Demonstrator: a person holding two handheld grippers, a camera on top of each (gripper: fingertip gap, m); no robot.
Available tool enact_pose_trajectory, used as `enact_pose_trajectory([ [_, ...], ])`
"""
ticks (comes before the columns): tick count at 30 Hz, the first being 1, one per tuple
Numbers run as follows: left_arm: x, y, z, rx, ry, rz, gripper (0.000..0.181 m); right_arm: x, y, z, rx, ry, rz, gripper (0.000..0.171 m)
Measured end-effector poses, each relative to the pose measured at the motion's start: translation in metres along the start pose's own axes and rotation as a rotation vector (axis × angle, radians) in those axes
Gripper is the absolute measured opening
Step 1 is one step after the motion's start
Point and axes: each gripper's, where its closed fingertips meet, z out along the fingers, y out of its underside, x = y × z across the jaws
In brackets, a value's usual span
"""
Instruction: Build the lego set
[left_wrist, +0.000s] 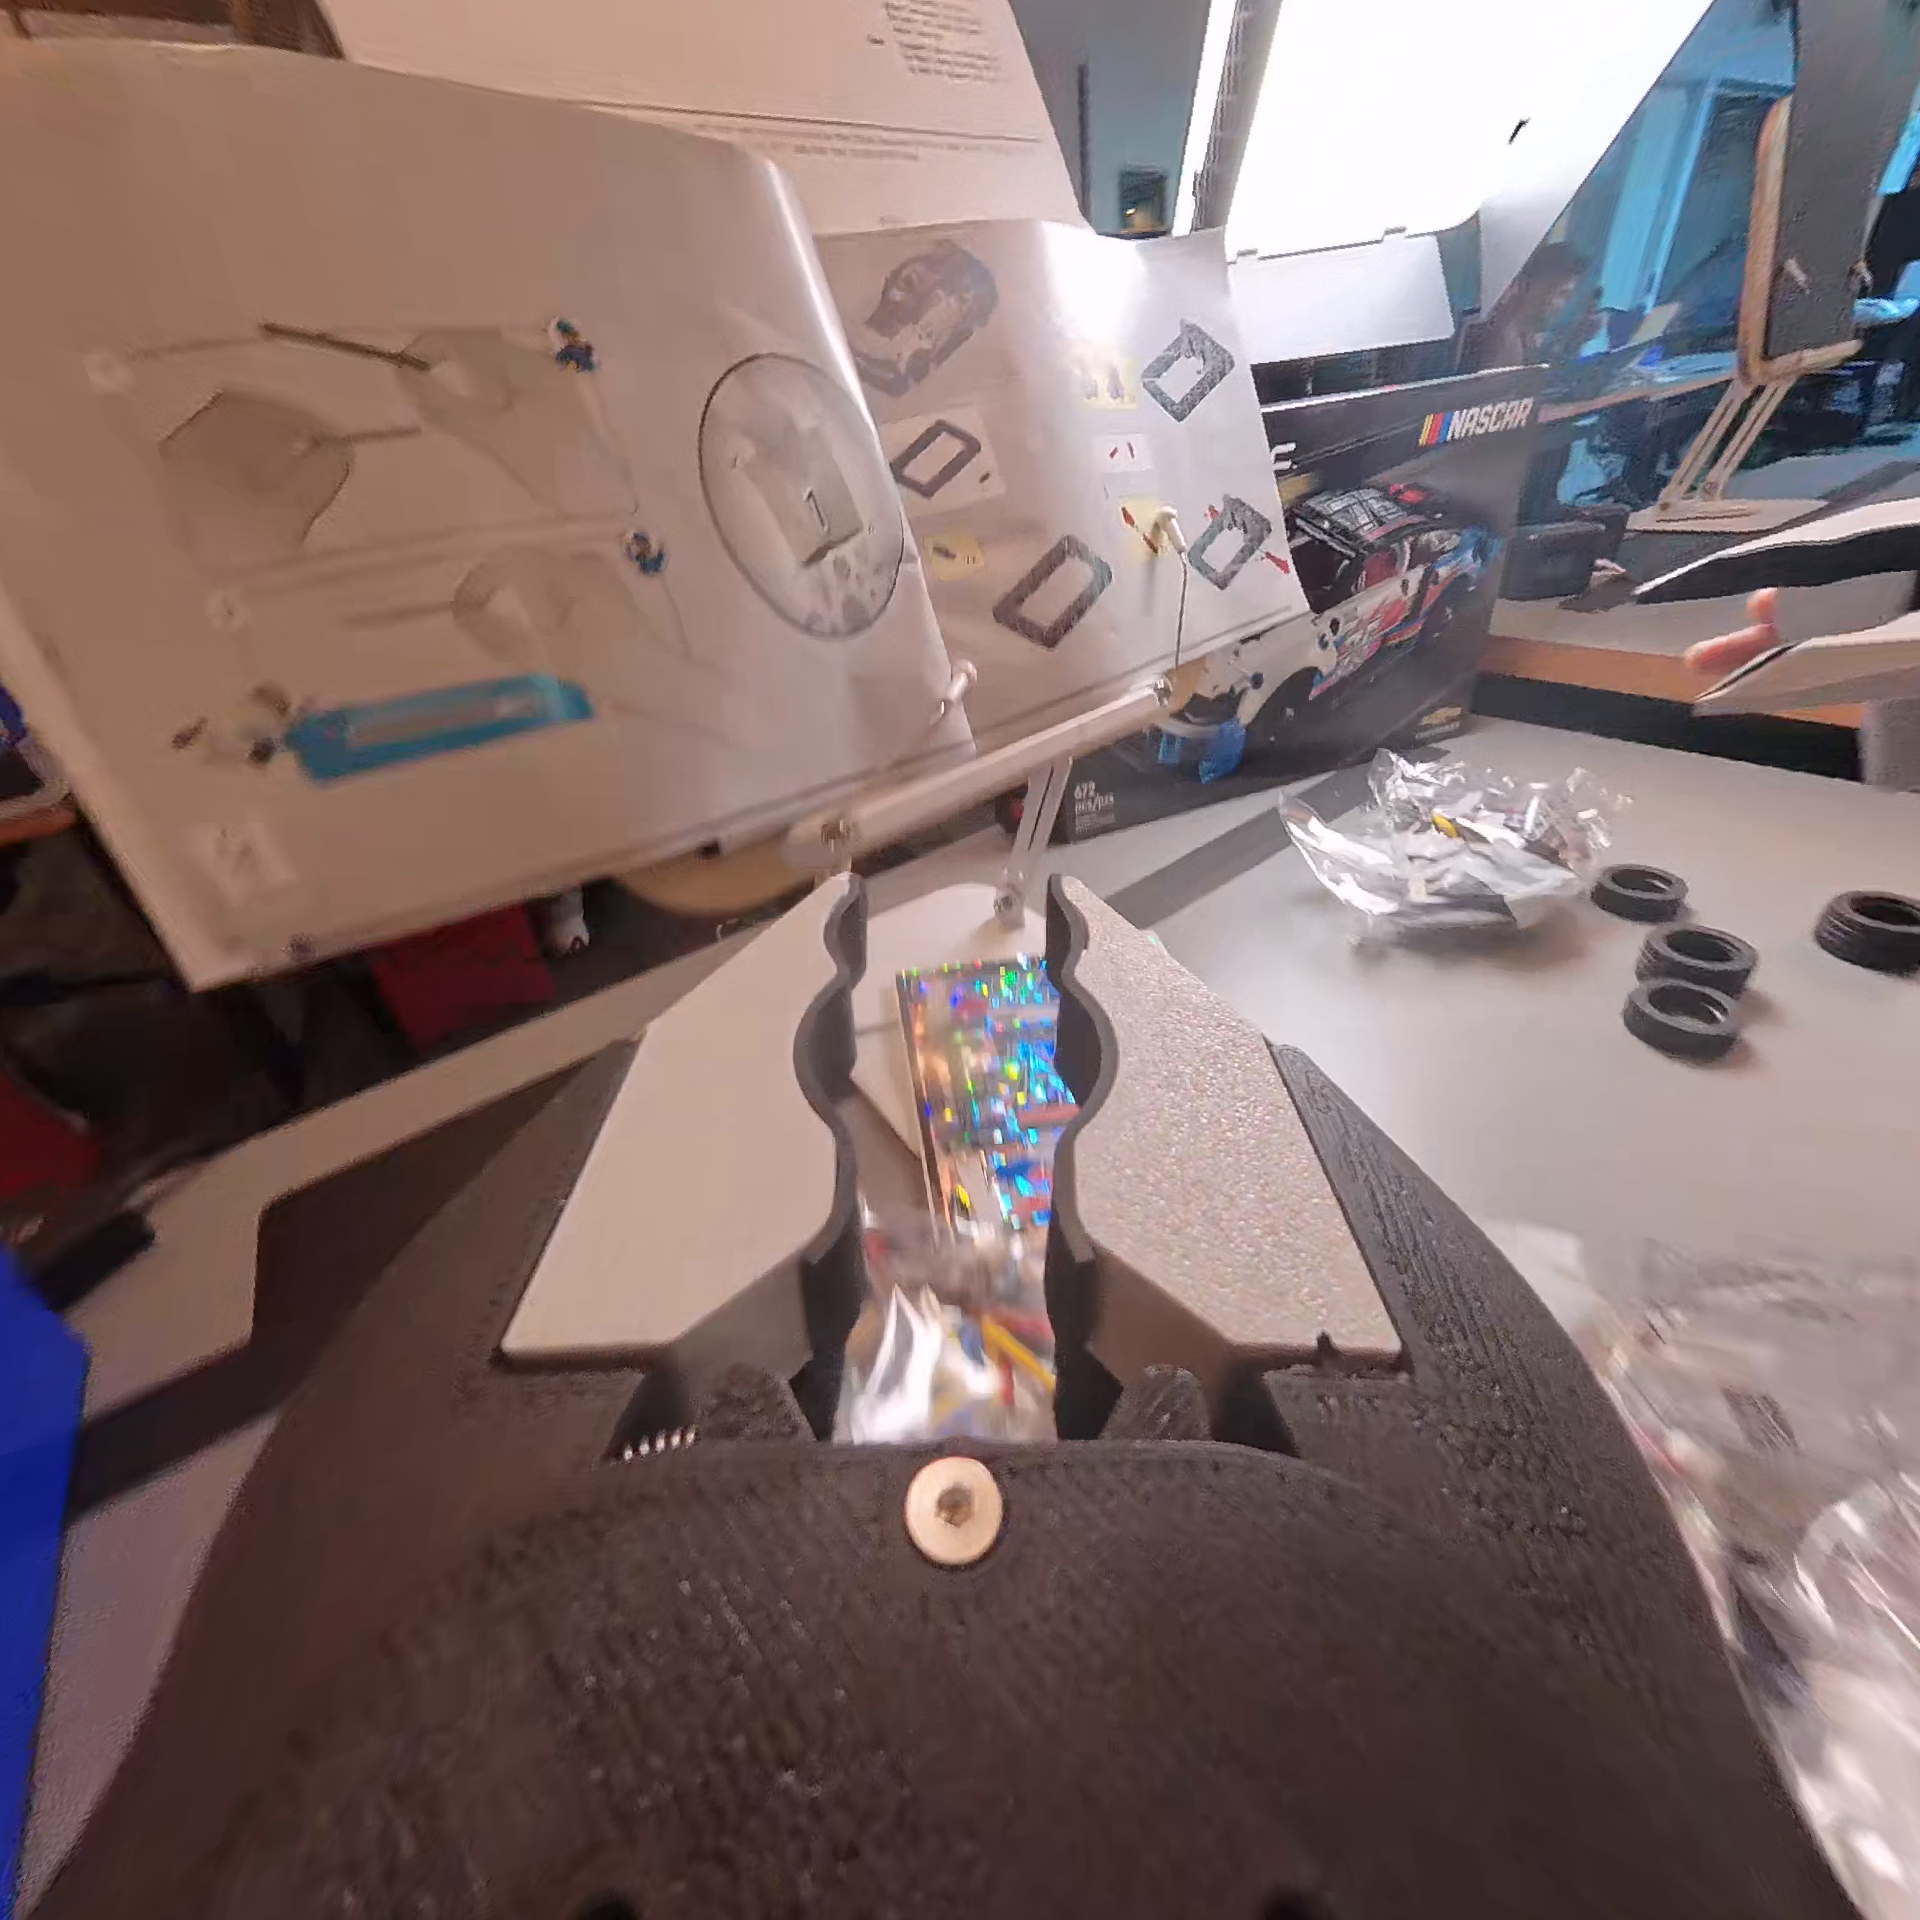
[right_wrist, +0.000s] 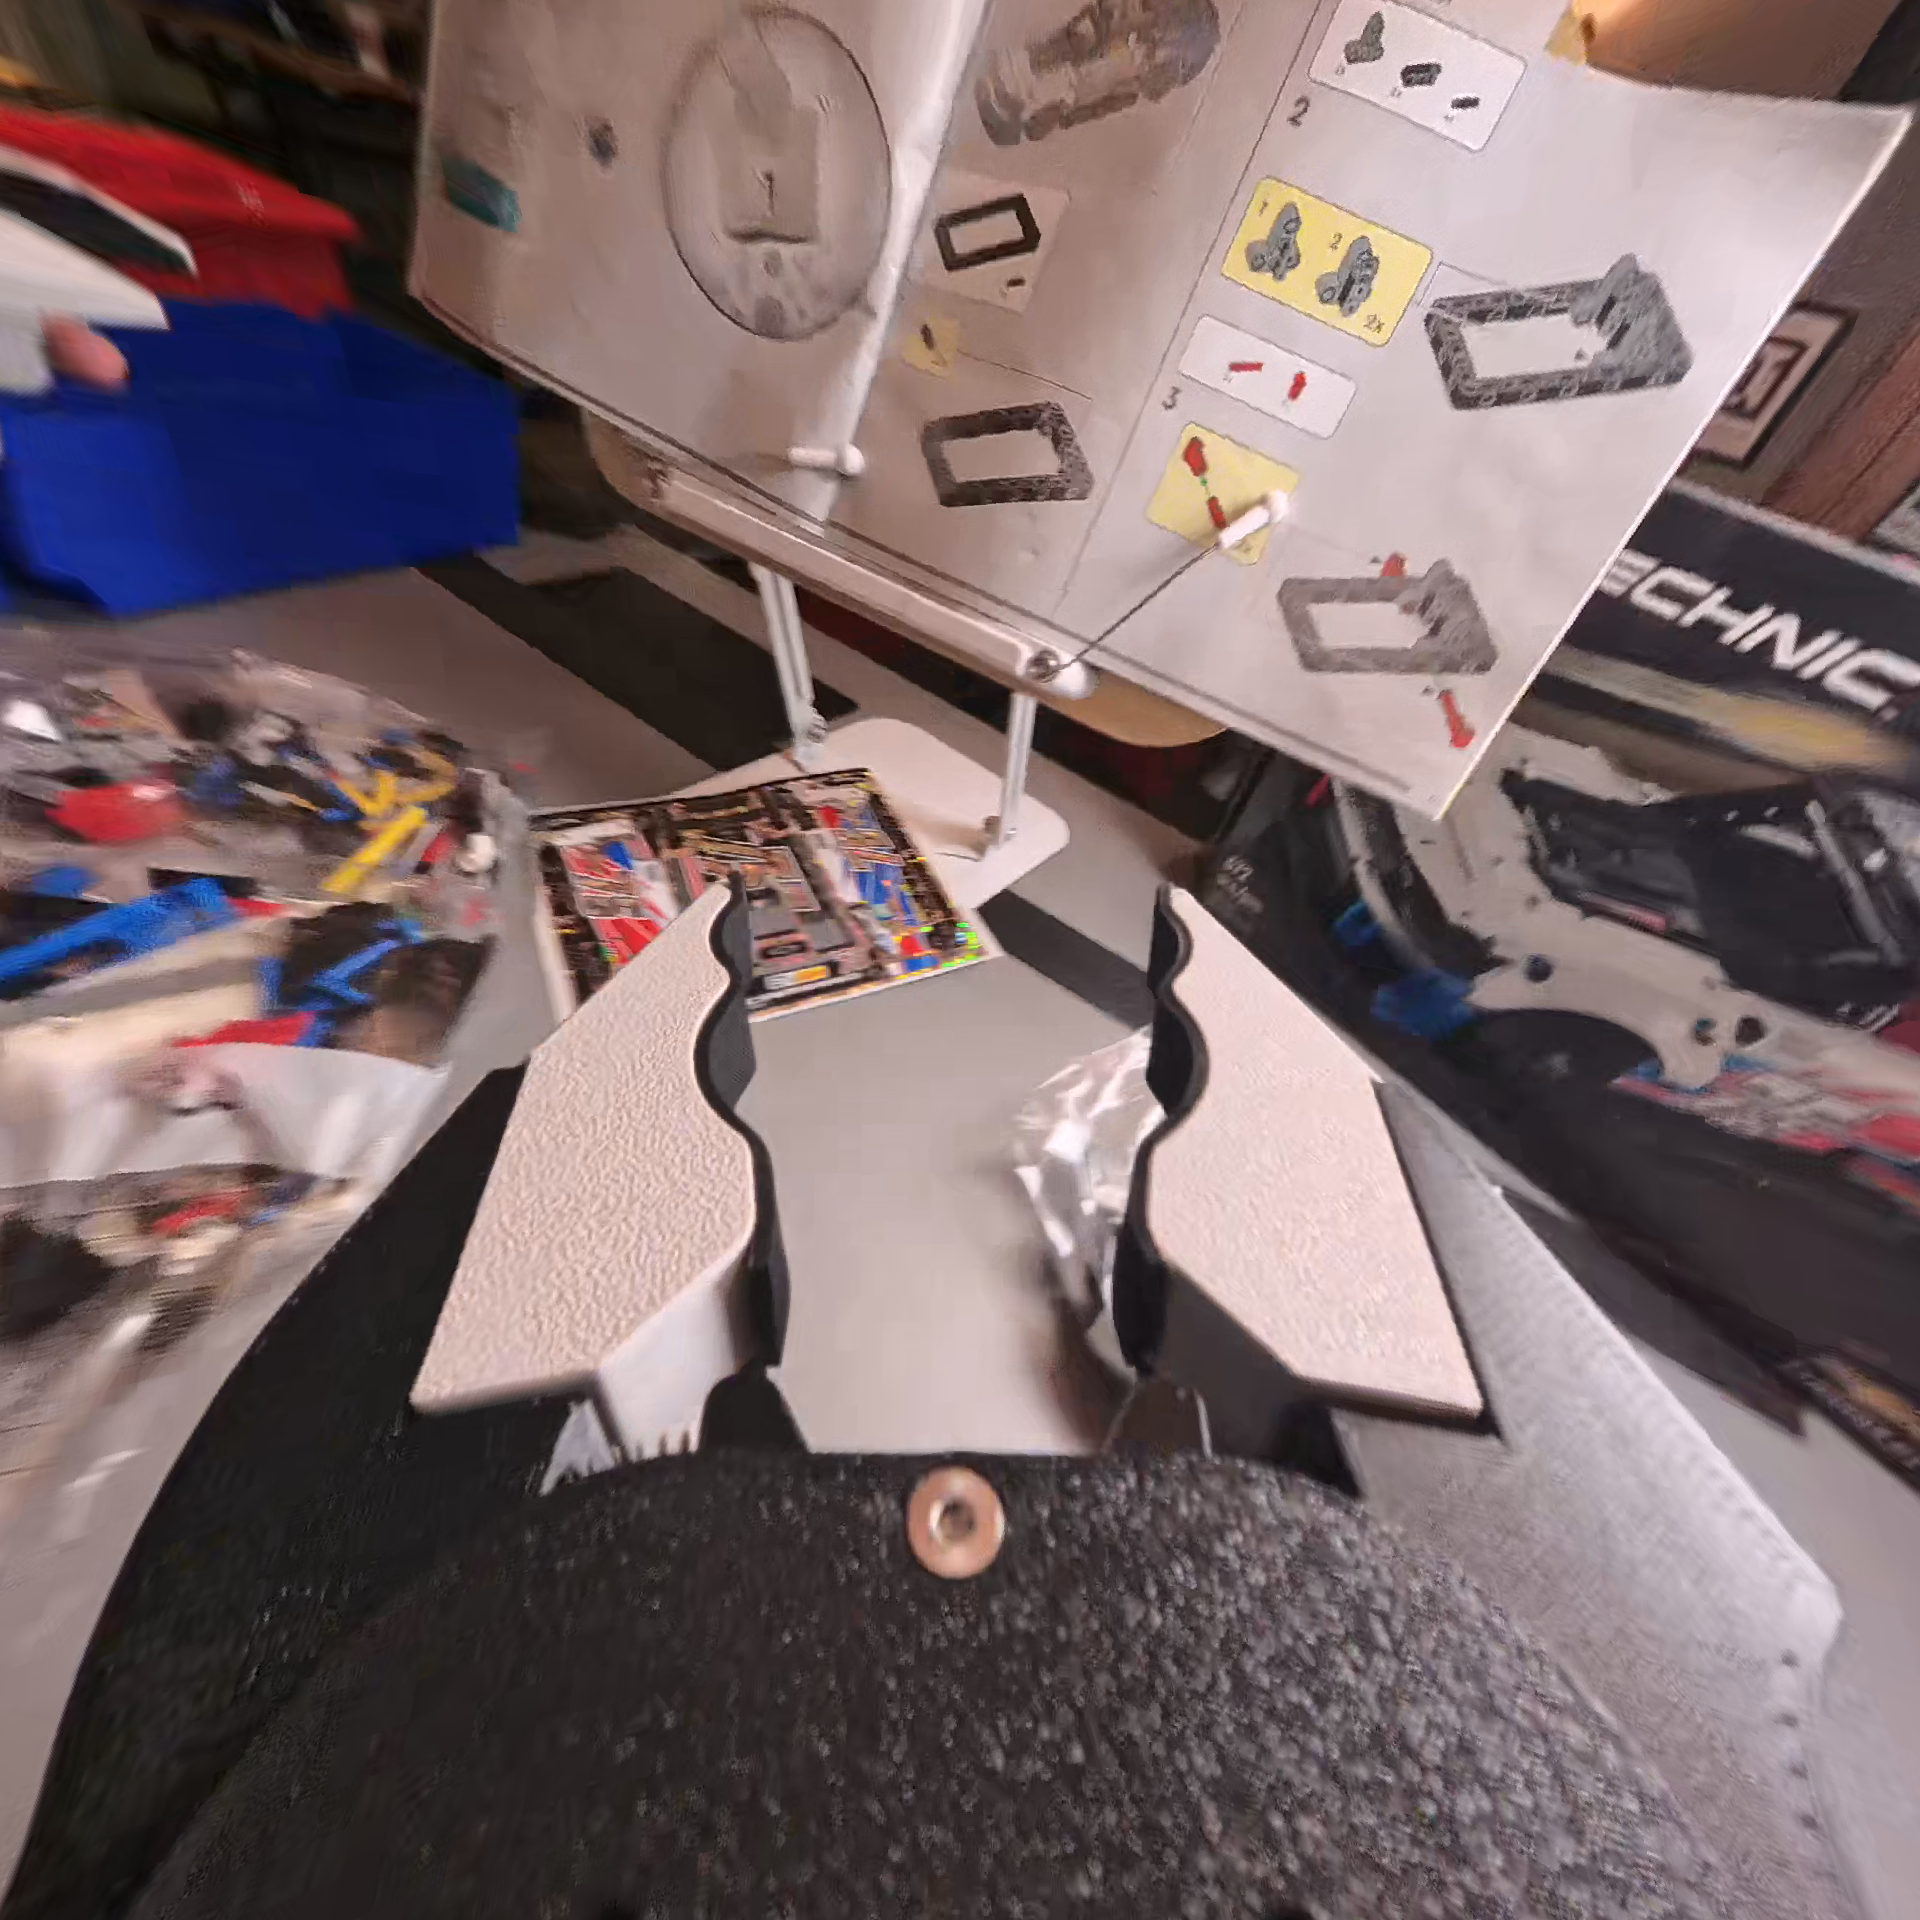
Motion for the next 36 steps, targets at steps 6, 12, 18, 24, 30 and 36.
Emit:
enact_pose_trajectory([
  [6,0.018,0.036,-0.092,-0.055,-0.09,-0.059,0.034,-0.063,0.003,-0.071,0.127,-0.039,0.201,0.013],
  [12,0.047,0.053,-0.135,-0.006,-0.133,-0.105,0.0,-0.099,0.006,-0.055,0.223,-0.066,0.111,0.0],
  [18,0.062,0.068,-0.124,0.038,-0.044,0.058,0.017,-0.109,0.032,-0.043,0.231,-0.134,0.083,0.035],
  [24,0.078,0.086,-0.114,-0.002,0.08,0.013,0.049,-0.137,0.04,-0.053,0.201,-0.35,0.096,0.044],
  [30,0.148,0.121,-0.125,-0.249,0.523,-0.155,0.066,-0.211,0.07,-0.079,-0.073,-0.759,0.055,0.059],
  [36,0.173,0.144,-0.155,-0.543,0.767,-0.302,0.076,-0.236,0.117,-0.083,-0.364,-0.861,0.045,0.055],
])
